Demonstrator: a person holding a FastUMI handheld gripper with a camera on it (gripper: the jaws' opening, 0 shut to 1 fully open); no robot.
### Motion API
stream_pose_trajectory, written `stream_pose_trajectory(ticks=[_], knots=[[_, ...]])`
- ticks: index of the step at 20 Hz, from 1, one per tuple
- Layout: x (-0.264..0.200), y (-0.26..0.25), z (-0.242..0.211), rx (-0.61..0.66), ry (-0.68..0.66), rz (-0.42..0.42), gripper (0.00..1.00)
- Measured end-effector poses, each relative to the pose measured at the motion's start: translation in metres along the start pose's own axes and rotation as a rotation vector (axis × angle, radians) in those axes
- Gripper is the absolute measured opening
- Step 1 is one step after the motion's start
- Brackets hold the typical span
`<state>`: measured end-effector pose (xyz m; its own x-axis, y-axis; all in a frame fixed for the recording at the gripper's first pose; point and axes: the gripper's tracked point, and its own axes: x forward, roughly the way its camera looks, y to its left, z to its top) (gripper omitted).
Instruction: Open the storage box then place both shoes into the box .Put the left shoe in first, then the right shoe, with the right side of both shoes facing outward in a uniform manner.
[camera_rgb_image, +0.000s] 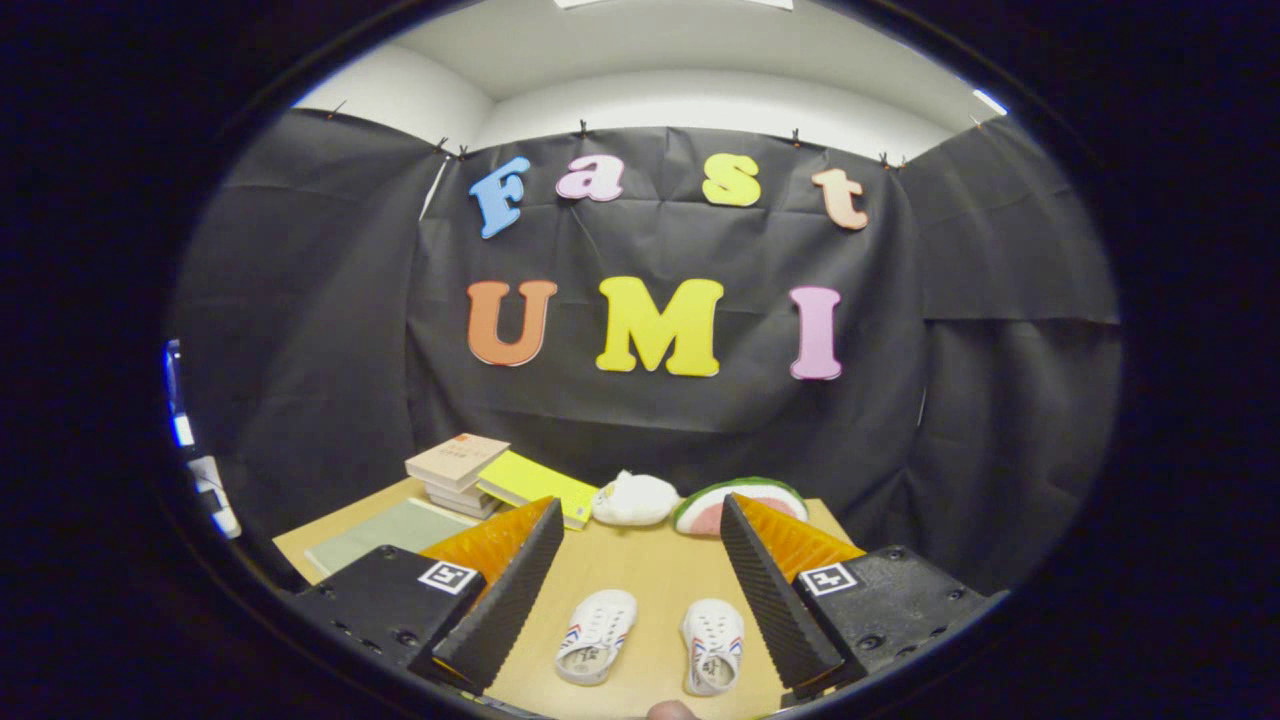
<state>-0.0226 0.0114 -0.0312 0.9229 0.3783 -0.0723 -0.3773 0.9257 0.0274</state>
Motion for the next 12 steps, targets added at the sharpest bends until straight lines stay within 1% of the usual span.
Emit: stream_pose_trajectory(ticks=[4, 7, 9, 12], knots=[[0.009, 0.029, -0.039, 0.074, 0.087, 0.179, 1.0], [0.024, 0.057, -0.075, 0.18, 0.181, 0.317, 1.0], [0.032, 0.076, -0.097, 0.247, 0.233, 0.38, 1.0], [0.039, 0.107, -0.13, 0.31, 0.317, 0.462, 1.0]])
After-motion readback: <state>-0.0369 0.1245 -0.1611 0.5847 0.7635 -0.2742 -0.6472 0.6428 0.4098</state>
